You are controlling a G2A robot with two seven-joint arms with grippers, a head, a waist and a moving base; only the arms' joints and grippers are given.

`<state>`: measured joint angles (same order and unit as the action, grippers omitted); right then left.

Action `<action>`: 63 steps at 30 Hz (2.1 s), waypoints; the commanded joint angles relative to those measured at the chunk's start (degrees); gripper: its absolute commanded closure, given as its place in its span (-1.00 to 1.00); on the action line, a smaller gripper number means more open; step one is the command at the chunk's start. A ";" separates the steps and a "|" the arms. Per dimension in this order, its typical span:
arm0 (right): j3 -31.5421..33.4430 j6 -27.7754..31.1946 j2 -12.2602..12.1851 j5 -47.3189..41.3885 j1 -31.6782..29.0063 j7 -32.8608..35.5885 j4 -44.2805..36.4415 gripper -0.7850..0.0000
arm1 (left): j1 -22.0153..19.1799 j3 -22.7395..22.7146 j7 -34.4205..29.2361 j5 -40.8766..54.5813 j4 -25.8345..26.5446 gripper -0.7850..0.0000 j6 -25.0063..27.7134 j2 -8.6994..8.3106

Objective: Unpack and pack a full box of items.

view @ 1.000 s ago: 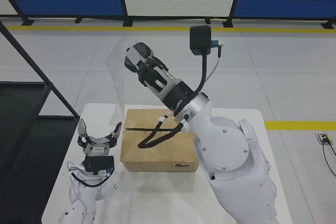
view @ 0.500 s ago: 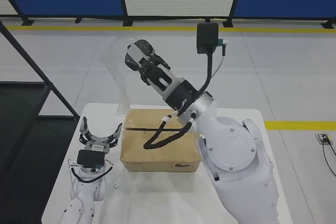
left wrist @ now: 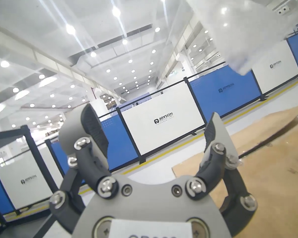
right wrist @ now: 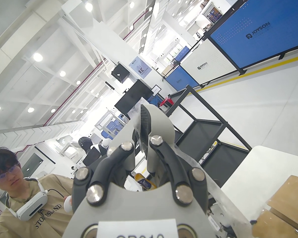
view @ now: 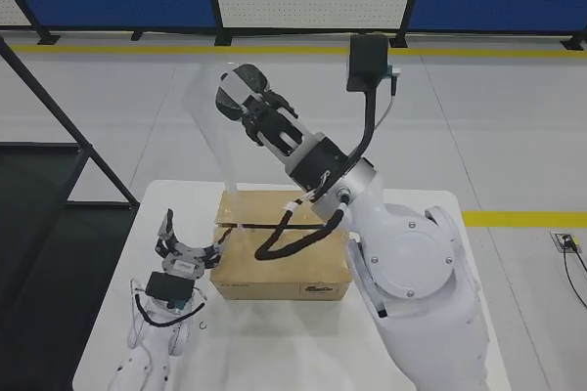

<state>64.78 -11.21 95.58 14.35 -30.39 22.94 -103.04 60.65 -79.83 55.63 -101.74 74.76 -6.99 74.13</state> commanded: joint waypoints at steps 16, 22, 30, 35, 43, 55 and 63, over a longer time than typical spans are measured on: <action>-2.10 -1.78 0.49 -0.61 0.47 -2.08 -1.47 1.00 | -0.82 4.25 2.79 -1.68 0.81 -1.00 -12.10 1.39; -2.49 -1.90 0.59 -0.72 0.55 -1.96 -1.39 1.00 | -1.35 5.20 5.25 -7.37 0.50 -1.00 -21.03 1.72; -2.78 -2.15 0.67 -0.63 0.48 -1.69 -1.49 1.00 | -1.91 5.84 5.24 -4.94 0.65 0.15 -22.28 2.27; -2.81 -2.33 0.69 -0.34 0.37 -1.57 -1.67 1.00 | -2.03 5.58 5.64 -3.98 0.42 1.00 -21.72 2.38; -2.27 -2.41 0.77 -0.38 0.53 -2.10 -0.87 1.00 | -1.34 4.43 7.59 -1.47 -0.06 1.00 -21.32 2.47; 3.51 4.62 -0.72 1.37 -2.58 4.23 -0.30 1.00 | 2.16 -0.19 1.95 7.94 5.56 1.00 -3.46 1.55; 9.23 12.17 -2.57 3.31 -6.72 11.73 -0.85 1.00 | 6.76 -5.61 -4.98 14.59 12.18 1.00 22.93 -0.48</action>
<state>73.29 0.30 93.21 17.59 -36.70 33.97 -103.99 66.88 -84.58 51.82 -88.66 85.89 9.61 73.97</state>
